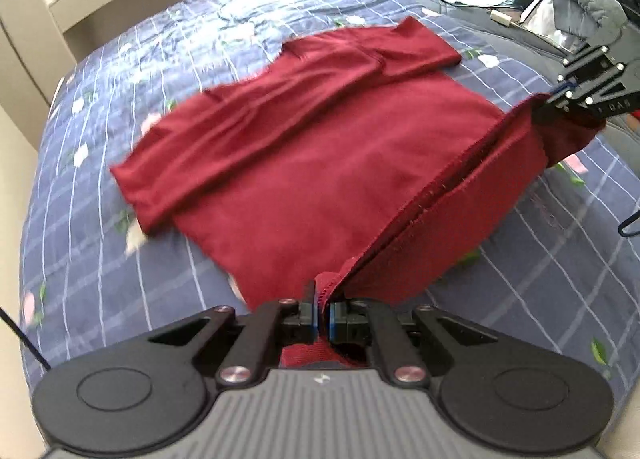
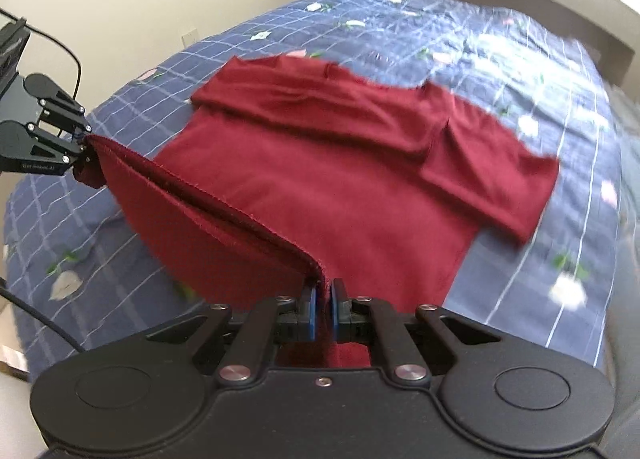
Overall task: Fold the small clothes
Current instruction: 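Lift the hem with both tools and fold it over toward the collar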
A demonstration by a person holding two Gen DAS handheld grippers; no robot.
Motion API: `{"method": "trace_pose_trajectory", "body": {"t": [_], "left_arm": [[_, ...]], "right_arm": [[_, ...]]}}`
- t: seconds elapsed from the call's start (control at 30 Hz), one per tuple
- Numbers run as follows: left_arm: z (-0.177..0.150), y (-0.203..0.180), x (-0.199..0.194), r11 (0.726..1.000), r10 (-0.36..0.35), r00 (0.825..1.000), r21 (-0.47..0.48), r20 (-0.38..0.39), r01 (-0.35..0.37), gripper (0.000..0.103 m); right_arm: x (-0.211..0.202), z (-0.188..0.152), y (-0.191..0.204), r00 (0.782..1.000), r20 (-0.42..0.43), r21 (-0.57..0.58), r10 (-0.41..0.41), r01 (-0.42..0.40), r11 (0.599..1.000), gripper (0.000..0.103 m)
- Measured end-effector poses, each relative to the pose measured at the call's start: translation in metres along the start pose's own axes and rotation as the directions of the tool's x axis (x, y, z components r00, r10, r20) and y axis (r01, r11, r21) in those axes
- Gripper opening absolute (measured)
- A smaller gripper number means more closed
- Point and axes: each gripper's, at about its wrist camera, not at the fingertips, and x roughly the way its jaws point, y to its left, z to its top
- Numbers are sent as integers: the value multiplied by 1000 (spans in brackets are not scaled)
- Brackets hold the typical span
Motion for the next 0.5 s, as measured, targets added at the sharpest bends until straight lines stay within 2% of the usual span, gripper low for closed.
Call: {"method": "trace_pose_trajectory", "body": {"t": [0.17,0.5], "left_arm": [[29,29,25,1000,-4,1000,2,-1,4,4],[84,85,51,988,10,998,-152,69,1,4]], "right_arm": [[28,35,-19,1000,11,-59,-17,18,998,7],[53,107,-55,997,29,-192,-68,72,979,7]]}}
